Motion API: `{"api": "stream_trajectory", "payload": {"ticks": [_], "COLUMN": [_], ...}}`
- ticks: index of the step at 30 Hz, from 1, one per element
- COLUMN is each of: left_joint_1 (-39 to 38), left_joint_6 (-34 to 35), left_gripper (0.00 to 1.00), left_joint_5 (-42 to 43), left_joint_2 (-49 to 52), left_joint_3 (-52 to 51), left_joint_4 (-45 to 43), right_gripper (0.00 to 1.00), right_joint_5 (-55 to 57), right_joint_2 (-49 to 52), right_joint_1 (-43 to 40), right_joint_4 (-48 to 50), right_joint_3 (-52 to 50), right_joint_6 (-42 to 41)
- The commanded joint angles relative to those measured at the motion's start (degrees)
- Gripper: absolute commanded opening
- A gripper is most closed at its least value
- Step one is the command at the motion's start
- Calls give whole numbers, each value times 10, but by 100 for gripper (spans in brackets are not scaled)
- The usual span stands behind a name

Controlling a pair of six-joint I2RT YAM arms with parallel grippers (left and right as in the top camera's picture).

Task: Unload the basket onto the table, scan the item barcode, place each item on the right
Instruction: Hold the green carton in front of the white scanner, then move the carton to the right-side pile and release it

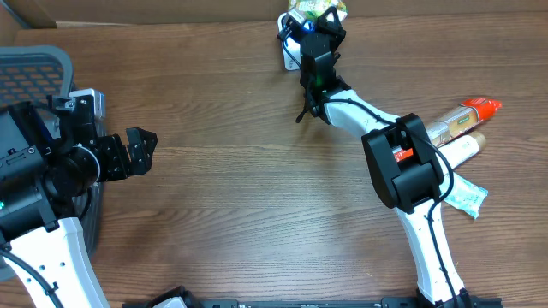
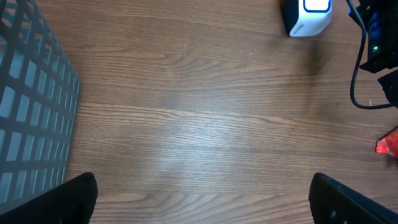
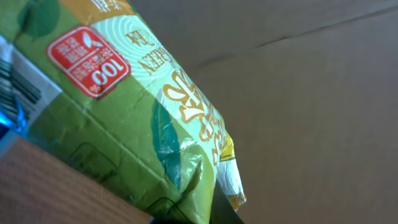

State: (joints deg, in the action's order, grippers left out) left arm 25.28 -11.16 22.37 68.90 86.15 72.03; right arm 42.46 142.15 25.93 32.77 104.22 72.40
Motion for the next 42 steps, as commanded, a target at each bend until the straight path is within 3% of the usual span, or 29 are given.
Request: {"api": "stream_trajectory", "payload": {"ticks": [1, 9, 21, 26, 31, 33, 42], "left_joint_1": [2, 2, 2, 2, 2, 2, 2], "left_joint_6": [-13, -13, -13, -13, -13, -13, -13], "left_gripper": [99, 100, 99, 99, 100, 100, 99], "left_joint_5": [10, 10, 10, 10, 10, 10, 10], "left_joint_2": [1, 1, 1, 1, 1, 1, 1], "left_joint_3": [1, 1, 1, 1, 1, 1, 1], "left_joint_4": [-1, -1, -1, -1, -1, -1, -1], "right_gripper": [4, 4, 4, 4, 4, 4, 4], "right_joint_5": [-16, -17, -21, 13, -78, -146, -412], "right_joint_2": [-12, -12, -13, -56, -202, -290, -539], "right_joint_1": [-1, -2, 0, 16, 28, 22, -62], "right_joint_4": [19, 12, 1, -17, -339, -490, -871], "right_joint_3": [19, 19, 19, 19, 19, 19, 19], "right_joint_6": [-41, -77, -206, -223, -410, -549, -845]}}
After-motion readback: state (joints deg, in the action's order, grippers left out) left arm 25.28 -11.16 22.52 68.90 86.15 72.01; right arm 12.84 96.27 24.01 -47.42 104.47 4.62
